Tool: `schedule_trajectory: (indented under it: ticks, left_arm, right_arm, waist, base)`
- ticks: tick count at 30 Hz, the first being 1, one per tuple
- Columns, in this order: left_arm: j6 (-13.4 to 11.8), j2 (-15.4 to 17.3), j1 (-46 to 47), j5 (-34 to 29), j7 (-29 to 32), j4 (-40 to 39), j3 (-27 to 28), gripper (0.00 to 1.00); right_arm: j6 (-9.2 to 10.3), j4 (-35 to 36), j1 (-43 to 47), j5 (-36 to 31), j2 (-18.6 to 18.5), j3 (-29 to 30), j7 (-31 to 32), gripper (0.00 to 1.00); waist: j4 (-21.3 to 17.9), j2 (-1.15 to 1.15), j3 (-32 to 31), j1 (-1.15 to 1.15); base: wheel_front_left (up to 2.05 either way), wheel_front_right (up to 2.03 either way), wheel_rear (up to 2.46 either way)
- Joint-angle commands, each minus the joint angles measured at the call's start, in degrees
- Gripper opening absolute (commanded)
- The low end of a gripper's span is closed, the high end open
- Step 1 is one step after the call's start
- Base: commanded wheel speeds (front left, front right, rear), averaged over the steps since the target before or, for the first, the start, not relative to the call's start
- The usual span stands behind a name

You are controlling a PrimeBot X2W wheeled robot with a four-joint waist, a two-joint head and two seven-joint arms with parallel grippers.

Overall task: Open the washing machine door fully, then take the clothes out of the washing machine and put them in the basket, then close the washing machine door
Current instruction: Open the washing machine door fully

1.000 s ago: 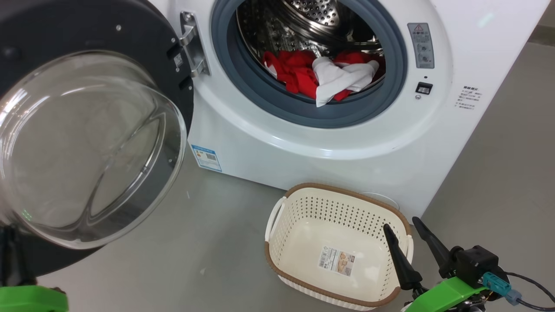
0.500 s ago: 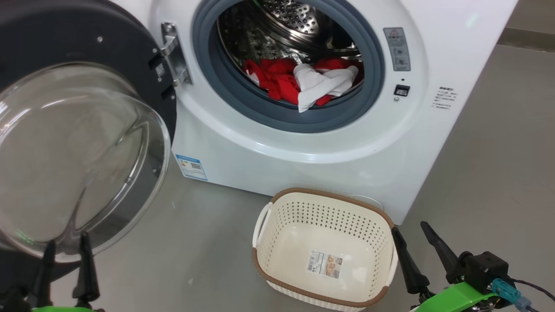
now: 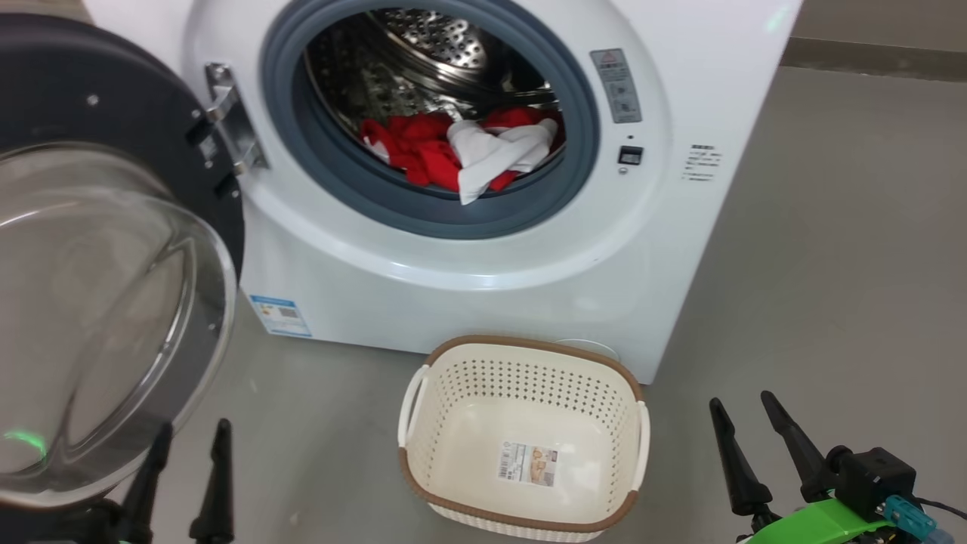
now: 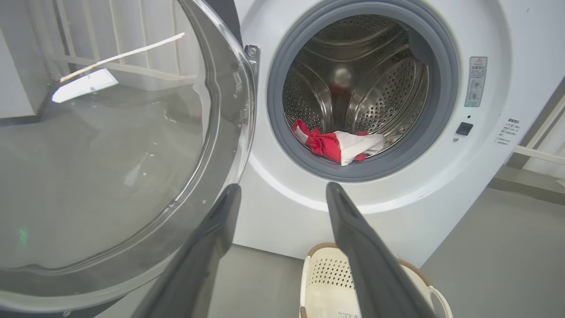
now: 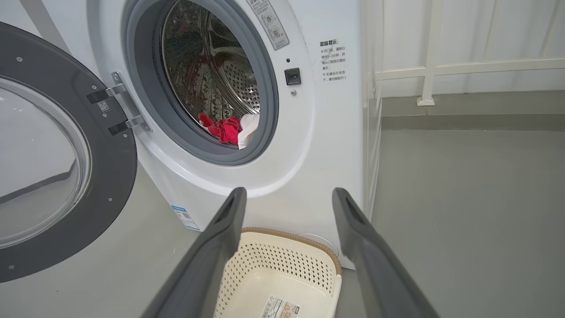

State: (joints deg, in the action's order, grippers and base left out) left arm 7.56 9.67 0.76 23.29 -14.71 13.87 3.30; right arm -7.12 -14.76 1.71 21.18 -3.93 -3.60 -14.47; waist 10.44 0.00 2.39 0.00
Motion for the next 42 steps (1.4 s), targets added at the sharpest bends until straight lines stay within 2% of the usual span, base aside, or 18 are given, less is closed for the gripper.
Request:
schedule_trajectory:
  ticks: [1, 11, 26, 42]
  left_arm:
    - [-0.08, 1.75, 0.59, 0.31, -0.29, -2.21, 0.61, 1.00]
    - [-0.08, 2.55, -0.28, 1.45, -0.29, -4.63, -3.92, 1.00]
    - [-0.08, 2.06, -0.24, 0.71, -0.29, -6.38, -5.80, 1.00]
    - [-0.08, 2.77, 0.60, 1.30, -0.29, -7.01, -6.83, 1.00]
  right_arm:
    - [-0.36, 1.75, -0.40, 0.07, -0.34, -0.61, -0.52, 1.00]
    - [-0.36, 2.54, 1.16, 0.29, -0.34, 1.66, -0.52, 1.00]
    - [-0.36, 3.99, 2.62, 0.24, -0.18, 4.55, -0.52, 1.00]
    - [-0.36, 4.49, 2.82, 0.05, 0.29, 5.56, -0.52, 1.00]
  waist:
    - [-2.19, 0.00, -0.17, 0.00]
    - [-7.01, 0.00, -0.58, 0.00]
    - [-12.34, 0.00, 0.31, 0.00]
    - [-12.36, 0.00, 0.45, 0.00]
  base:
    - [0.00, 0.00, 0.00]
    - [0.00, 0.00, 0.00]
    - [0.00, 0.00, 0.00]
    - [0.00, 0.00, 0.00]
